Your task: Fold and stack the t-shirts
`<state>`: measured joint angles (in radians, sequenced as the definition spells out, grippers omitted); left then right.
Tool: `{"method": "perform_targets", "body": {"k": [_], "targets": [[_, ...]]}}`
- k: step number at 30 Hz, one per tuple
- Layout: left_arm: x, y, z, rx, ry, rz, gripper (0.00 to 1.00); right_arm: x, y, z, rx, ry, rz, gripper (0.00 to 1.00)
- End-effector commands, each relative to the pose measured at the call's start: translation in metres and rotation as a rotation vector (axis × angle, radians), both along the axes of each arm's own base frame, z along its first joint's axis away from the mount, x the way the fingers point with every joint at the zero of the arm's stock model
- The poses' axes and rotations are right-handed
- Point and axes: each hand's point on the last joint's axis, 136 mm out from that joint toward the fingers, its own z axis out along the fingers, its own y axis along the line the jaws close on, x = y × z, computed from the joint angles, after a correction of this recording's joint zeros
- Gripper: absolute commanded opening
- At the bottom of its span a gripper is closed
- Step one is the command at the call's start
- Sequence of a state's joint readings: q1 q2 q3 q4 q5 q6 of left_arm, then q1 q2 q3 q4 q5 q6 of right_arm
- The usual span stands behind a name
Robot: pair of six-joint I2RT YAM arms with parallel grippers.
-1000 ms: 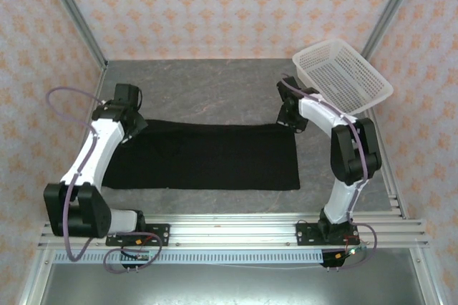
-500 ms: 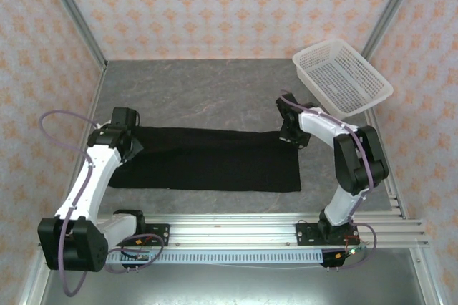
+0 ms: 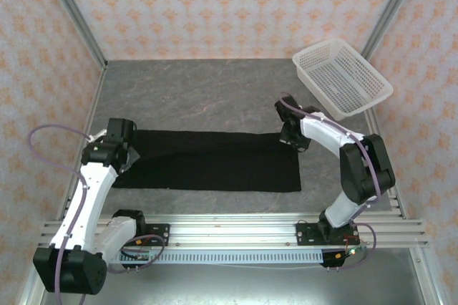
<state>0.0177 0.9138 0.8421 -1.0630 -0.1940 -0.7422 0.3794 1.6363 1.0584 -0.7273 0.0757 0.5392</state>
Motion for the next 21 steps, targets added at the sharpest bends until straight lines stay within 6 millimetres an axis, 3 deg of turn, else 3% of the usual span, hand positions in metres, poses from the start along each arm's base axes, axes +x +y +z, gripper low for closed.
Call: {"method": "perform_targets", "body": {"k": [1,3,7,8,14,21], "targets": [[-0.018,-0.003,-0.009,-0.015,0.037,0.038,0.00,-0.015,-0.011,0.002,-0.033,0.011,-0.031,0.00],[-0.021,-0.005,-0.012,-0.024,0.045,0.045,0.00,-0.018,-0.009,0.001,-0.018,0.016,-0.035,0.07],[-0.025,-0.008,-0.015,-0.044,0.037,0.060,0.00,-0.025,-0.012,0.010,-0.004,-0.007,-0.066,0.32],[-0.025,-0.010,-0.017,-0.056,0.036,0.063,0.00,-0.026,-0.012,0.013,0.007,-0.020,-0.073,0.34],[-0.032,-0.009,-0.019,-0.054,0.044,0.088,0.00,-0.023,-0.001,0.024,0.093,-0.062,-0.110,0.31],[-0.035,-0.006,-0.015,-0.051,0.035,0.118,0.00,-0.028,0.008,0.001,0.145,-0.006,-0.156,0.26]]}}
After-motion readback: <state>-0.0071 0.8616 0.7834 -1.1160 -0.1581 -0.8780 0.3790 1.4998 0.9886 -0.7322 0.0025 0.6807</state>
